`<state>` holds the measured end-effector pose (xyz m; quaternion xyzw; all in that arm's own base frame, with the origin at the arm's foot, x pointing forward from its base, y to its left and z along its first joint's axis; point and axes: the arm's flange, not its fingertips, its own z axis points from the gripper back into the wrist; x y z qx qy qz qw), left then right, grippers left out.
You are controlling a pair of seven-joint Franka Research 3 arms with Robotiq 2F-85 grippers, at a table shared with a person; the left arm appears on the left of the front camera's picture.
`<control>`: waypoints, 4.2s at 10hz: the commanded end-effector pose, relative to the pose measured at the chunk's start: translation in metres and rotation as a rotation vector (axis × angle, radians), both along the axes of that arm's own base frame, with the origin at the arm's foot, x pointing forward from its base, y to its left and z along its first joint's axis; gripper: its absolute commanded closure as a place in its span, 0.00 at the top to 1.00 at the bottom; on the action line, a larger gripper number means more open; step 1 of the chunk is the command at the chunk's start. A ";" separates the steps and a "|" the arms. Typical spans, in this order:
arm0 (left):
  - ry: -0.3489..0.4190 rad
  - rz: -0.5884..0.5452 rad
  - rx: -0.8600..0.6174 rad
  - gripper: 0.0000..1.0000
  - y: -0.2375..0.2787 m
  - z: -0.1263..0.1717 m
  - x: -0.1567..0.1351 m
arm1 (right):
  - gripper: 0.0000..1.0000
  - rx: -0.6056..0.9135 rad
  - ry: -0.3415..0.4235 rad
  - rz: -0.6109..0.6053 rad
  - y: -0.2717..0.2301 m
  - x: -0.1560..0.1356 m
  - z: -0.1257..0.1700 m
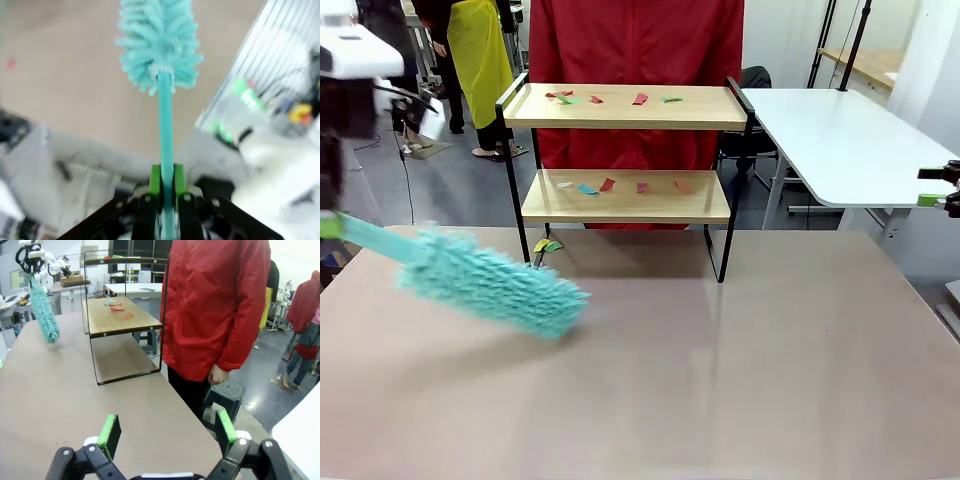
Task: Clean the shelf.
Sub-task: Clean the specific section of the Shelf indicated by the human with the Duster.
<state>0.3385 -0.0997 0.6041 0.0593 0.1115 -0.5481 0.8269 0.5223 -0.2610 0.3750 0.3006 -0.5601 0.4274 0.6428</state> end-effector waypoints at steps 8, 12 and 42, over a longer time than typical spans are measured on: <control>-0.002 0.003 0.446 0.13 -0.022 0.119 -0.049 | 1.00 -0.002 -0.003 0.003 0.003 0.000 0.003; -0.002 0.003 0.446 0.13 -0.022 0.119 -0.049 | 1.00 -0.002 -0.003 0.003 0.003 0.000 0.003; -0.002 0.003 0.446 0.13 -0.022 0.119 -0.049 | 1.00 -0.002 -0.003 0.003 0.003 0.000 0.003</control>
